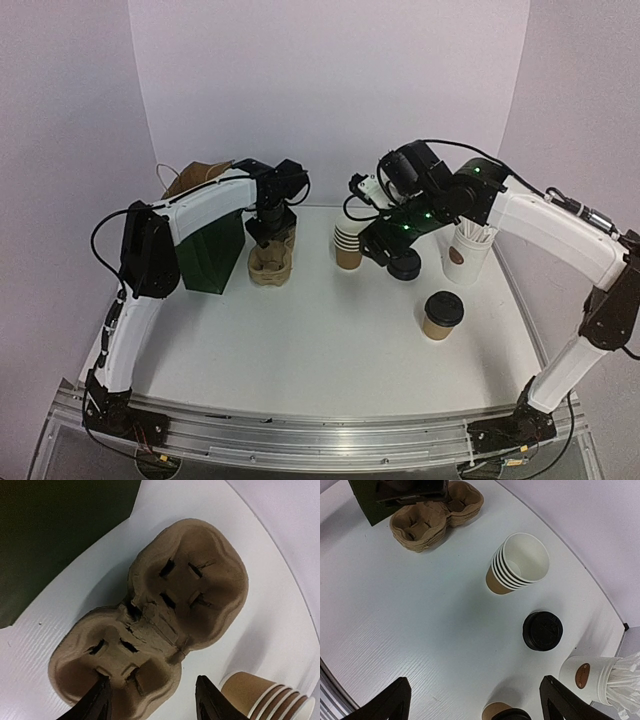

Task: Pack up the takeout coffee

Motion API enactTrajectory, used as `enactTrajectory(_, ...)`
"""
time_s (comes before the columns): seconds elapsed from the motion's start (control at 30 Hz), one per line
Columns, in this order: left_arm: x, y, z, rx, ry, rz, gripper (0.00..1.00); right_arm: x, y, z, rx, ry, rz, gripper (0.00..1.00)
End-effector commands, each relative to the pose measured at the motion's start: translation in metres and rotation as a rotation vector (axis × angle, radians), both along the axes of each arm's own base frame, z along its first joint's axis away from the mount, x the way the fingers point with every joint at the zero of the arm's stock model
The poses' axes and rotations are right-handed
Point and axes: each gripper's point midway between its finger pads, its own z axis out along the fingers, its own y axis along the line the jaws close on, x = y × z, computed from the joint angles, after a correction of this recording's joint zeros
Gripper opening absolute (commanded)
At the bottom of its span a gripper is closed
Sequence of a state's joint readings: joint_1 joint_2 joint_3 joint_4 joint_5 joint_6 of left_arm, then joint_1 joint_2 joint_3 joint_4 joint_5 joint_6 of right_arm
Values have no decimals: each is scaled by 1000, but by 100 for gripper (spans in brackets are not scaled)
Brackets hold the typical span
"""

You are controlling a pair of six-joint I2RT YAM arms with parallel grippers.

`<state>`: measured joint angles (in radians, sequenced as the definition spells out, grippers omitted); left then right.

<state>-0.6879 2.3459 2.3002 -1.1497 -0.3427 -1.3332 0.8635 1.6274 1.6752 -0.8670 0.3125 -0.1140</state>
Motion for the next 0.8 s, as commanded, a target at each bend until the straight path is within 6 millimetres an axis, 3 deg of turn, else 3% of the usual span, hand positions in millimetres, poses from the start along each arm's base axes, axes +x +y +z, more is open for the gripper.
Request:
enactTrajectory(0.0,14,-5,-19,-104,-21,190,55,-1,8,11,33,-2,31,89)
enactTrajectory(0.07,14,-3,-26,-117,-15,239,54,-1,9,11,31,1,37,89)
enactTrajectory(0.3,21,7,-21,-155,-61,348,52,-4,11,9,25,19,59,89)
enactTrajectory(0.77,31,-1,-41,-249,-51,445,49,-11,11,3,2,53,98,89)
